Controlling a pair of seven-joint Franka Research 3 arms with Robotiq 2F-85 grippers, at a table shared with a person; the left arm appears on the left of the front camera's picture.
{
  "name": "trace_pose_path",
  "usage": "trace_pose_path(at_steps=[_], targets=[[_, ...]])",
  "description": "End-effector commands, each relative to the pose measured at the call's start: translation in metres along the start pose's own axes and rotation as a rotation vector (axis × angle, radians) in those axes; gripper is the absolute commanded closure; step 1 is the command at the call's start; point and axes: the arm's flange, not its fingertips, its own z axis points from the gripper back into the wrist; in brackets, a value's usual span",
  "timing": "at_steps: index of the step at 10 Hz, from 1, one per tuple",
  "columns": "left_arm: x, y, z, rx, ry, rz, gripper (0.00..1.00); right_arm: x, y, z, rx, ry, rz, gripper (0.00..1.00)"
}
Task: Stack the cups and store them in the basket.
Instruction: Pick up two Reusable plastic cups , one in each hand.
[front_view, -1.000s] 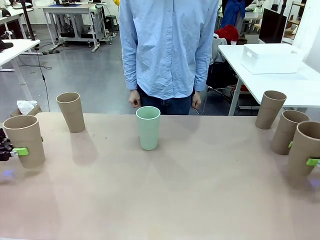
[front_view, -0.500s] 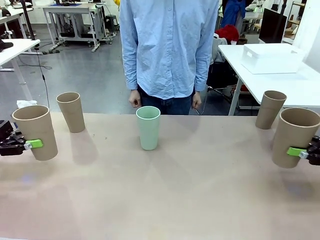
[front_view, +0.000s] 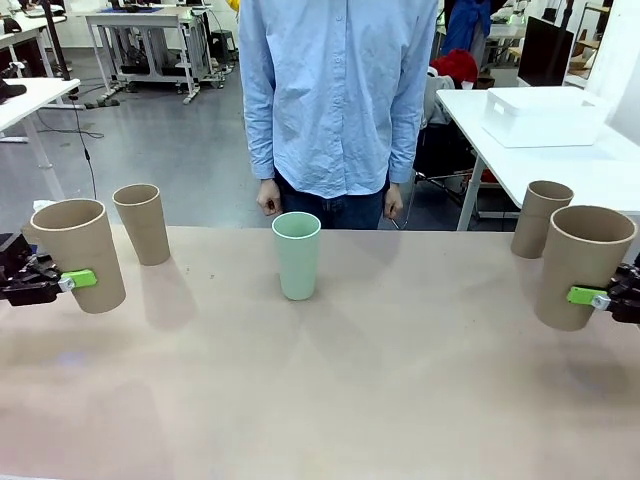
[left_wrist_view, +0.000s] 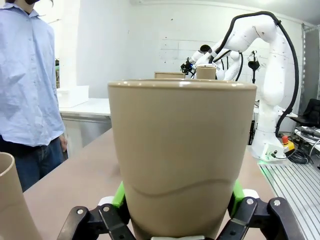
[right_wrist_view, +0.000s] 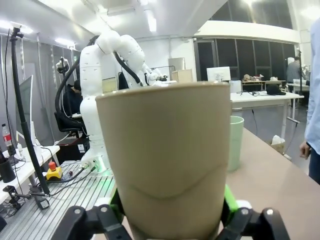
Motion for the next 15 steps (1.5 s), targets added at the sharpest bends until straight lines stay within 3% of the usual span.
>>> trace_pose_path(at_steps=[1,3,7,14,15], targets=[[0.003,-0.002,-0.003,0.0,-0.004,-0.007,0.14,0.002,0.0,-0.003,0.011,-0.002,0.001,0.14],[0.01,-0.009,-0.048,-0.036,0.001,-0.071,0.14,-0.002,0.004,-0.052,0.06,-0.041,-0.016,0.14],[0.016,-0.023,-0.087,-0.08,-0.058,-0.042,0.14,-0.017,0.009,-0.095,0.103,-0.089,-0.074,0.14],[0.014,-0.049,-0.105,-0.115,-0.072,-0.032,0.14,-0.031,0.018,-0.083,0.086,-0.14,-0.042,0.14],[0.015,-0.053,-0.108,-0.118,-0.07,-0.049,0.14,-0.032,-0.017,-0.076,0.112,-0.106,-0.058,0.14]])
